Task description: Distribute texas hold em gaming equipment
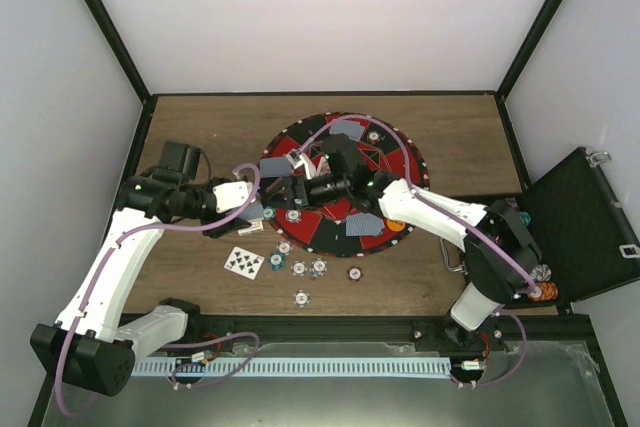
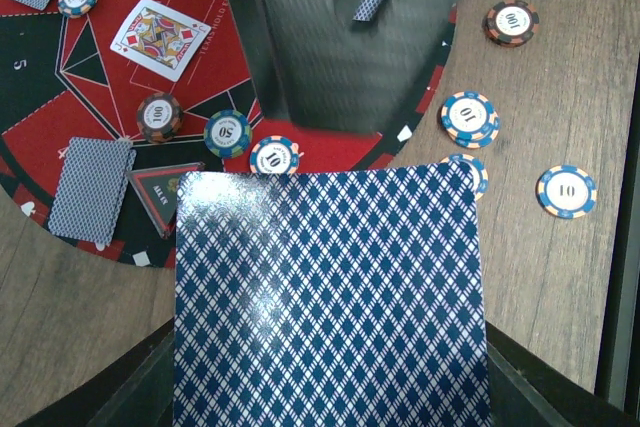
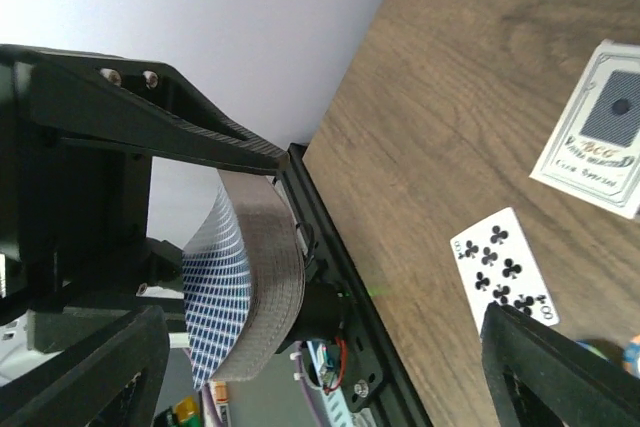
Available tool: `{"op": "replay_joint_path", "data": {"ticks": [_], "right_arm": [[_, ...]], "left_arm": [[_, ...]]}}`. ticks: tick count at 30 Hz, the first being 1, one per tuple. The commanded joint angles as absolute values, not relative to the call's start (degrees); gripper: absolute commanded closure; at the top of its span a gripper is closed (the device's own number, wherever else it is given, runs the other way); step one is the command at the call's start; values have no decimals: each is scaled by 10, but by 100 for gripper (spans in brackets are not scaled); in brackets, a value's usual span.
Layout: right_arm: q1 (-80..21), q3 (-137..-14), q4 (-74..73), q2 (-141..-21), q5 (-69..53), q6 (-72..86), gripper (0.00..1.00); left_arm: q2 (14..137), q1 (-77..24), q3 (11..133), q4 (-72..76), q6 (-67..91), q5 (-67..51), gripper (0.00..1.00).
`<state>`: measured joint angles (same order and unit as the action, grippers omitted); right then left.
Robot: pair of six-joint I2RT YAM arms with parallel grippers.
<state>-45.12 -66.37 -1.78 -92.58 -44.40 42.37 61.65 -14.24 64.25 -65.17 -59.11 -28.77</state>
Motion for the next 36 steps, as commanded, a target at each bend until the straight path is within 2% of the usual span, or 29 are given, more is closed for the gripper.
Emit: {"op": "replay_joint_path", "data": {"ticks": [1, 11, 22, 36], "right_arm": [[-471, -683, 42, -956, -474, 474, 14], [-491, -708, 131, -1015, -493, 543, 21], [-499, -733, 128, -1050, -496, 549, 27], [-445, -666, 94, -1017, -489, 528, 45]], "left_arm": [[612, -142, 649, -639, -590, -304, 96], [614, -142, 648, -640, -589, -304, 96], [610, -142, 648, -643, -593, -301, 96], [610, -142, 653, -642, -595, -306, 96]]}}
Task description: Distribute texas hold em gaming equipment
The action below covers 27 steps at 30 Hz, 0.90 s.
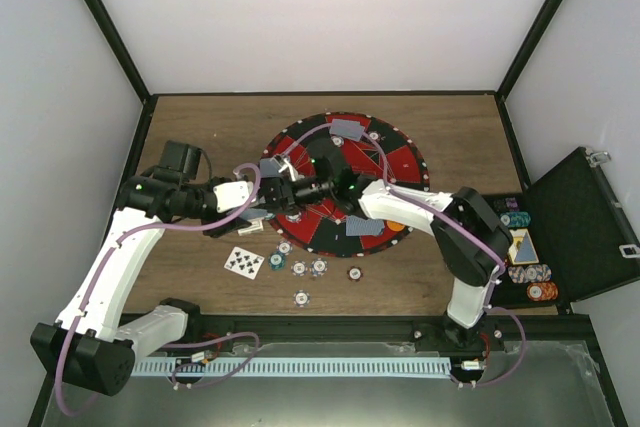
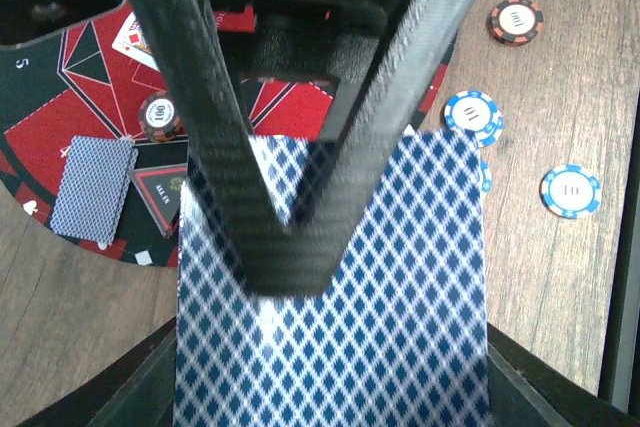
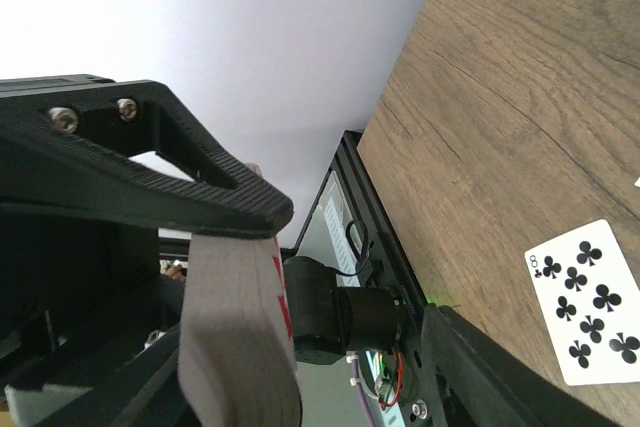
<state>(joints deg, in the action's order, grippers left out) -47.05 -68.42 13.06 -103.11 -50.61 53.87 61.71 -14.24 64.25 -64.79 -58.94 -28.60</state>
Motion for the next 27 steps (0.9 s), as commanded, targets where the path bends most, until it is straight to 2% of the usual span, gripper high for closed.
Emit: {"op": "replay_joint_path", "data": {"ticks": [1, 9, 16, 25, 27], "right_arm": [[-443, -665, 91, -1014, -489, 525, 47], [-433, -661, 64, -996, -483, 513, 57], [-432, -663, 57, -966, -483, 518, 81], [-420, -662, 17, -930, -472, 506, 99], [-413, -660, 8, -922, -473, 500, 99]], "left_arm": [[611, -142, 653, -642, -594, -306, 96], [610, -142, 653, -642, -593, -304, 96], [610, -142, 652, -642, -593, -303, 96], [613, -142, 652, -641, -595, -302, 96], [613, -142, 652, -640, -596, -299, 96]]}}
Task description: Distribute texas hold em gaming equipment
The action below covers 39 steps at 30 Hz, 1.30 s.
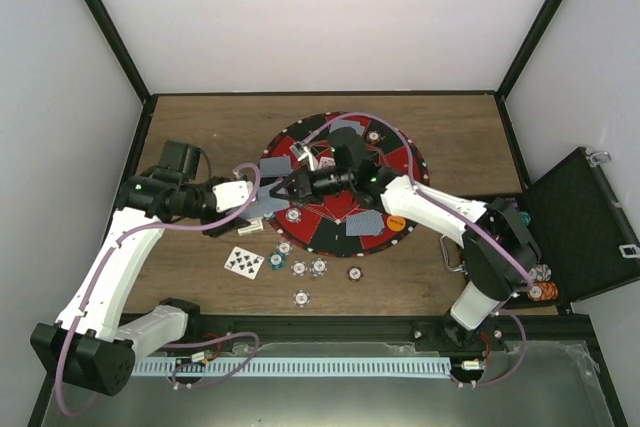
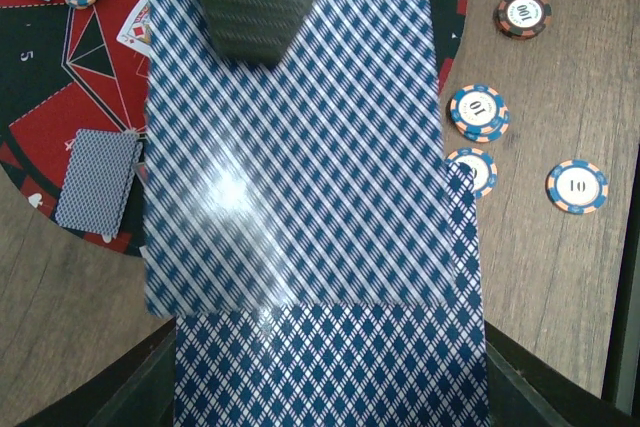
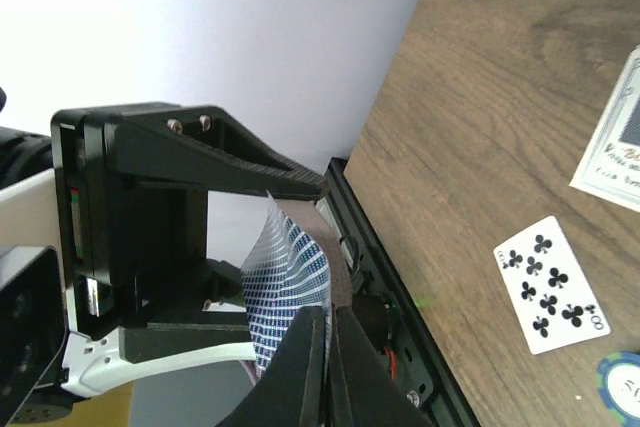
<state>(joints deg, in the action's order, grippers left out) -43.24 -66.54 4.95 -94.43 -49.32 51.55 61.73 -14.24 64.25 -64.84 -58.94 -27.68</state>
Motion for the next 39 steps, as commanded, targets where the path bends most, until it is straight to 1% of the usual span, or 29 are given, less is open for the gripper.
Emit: {"op": "replay_joint_path", "data": {"ticks": [1, 5, 8, 10, 12, 14, 17, 20, 21, 22, 24, 26, 28, 35, 39], "right_arm": [[-407, -661, 0, -918, -475, 495, 99], [-374, -686, -79, -911, -469, 435, 99], [-351, -739, -195, -915, -422, 348, 99], [-338, -777, -263, -924, -359, 288, 99], [-336, -818, -327, -941, -257, 230, 99], [-336, -842, -353, -959, -151, 181, 99], [-340, -856, -341, -988, 9, 106, 99], [-363, -854, -288, -1021, 191, 5, 99], [-378, -849, -255, -1034, 297, -39, 99], [-392, -839, -213, -1050, 365, -96, 99], [-411, -803, -85, -1074, 454, -246, 99], [-417, -777, 23, -1088, 459, -326, 99], [-417, -772, 56, -1100, 441, -350, 99], [-417, -741, 106, -1155, 405, -381, 99], [-418, -727, 96, -1175, 387, -360, 99]], "left_arm": [[613, -142, 652, -641, -596, -298, 96], [613, -142, 650, -641, -597, -293, 96], [612, -142, 649, -642, -597, -289, 96], [612, -142, 647, -642, -598, -288, 96], [613, -142, 646, -641, -598, -287, 96], [614, -142, 644, -637, -596, -287, 96], [618, -142, 643, -637, -592, -288, 96], [620, -142, 644, -639, -588, -289, 96], [621, -142, 644, -640, -588, -288, 96], [621, -142, 643, -641, -588, -284, 96], [621, -142, 642, -641, -588, -278, 96], [621, -142, 642, -643, -588, -276, 96], [620, -141, 643, -643, -588, -276, 96], [619, -141, 653, -649, -586, -277, 96], [616, -142, 654, -650, -586, -274, 96]]}}
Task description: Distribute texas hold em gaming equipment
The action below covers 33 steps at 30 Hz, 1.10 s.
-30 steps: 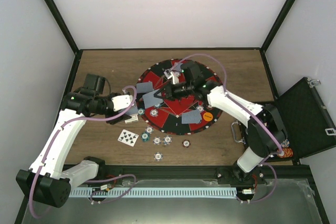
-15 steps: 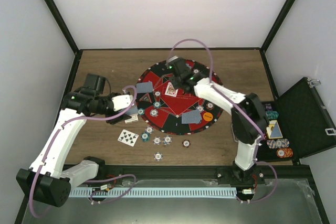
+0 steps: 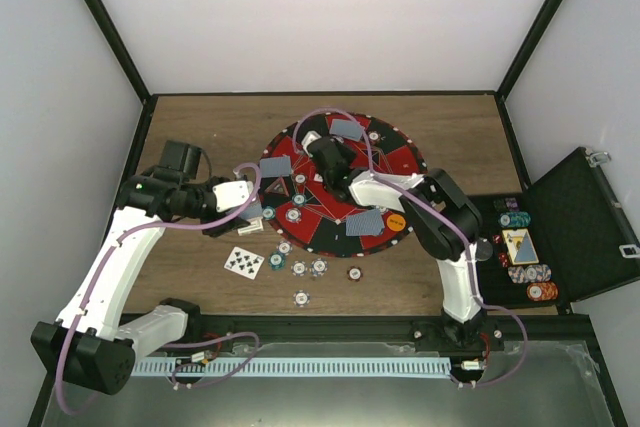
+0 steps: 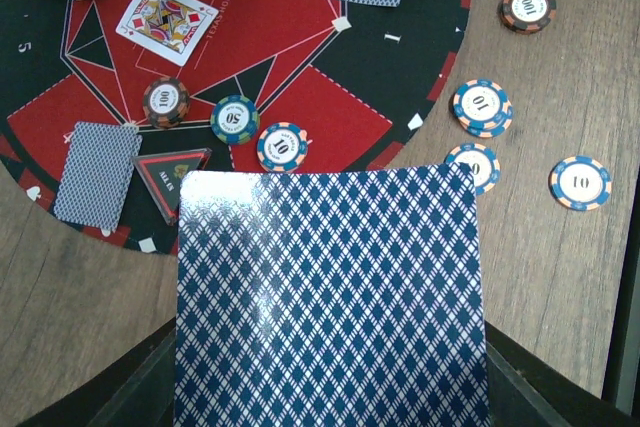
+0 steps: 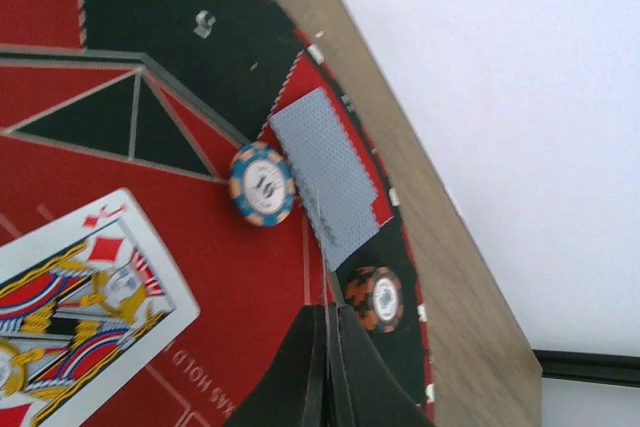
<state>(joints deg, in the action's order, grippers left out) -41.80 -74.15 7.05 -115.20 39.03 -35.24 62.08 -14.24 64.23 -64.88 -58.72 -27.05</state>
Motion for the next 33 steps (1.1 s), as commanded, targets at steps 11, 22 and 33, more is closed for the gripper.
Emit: {"op": "replay_joint_path", "data": {"ticks": [11, 22, 33], "right_arm": [[-427, -733, -58, -1153, 293, -253, 58], [-427, -724, -112, -1035, 262, -161, 0], [-298, -737, -165, -854, -136, 228, 0]], "left_arm": [[618, -141, 669, -664, -587, -286, 96], [614, -142, 667, -667, -588, -287, 96], [610, -142, 666, -660, -586, -291, 96]]}}
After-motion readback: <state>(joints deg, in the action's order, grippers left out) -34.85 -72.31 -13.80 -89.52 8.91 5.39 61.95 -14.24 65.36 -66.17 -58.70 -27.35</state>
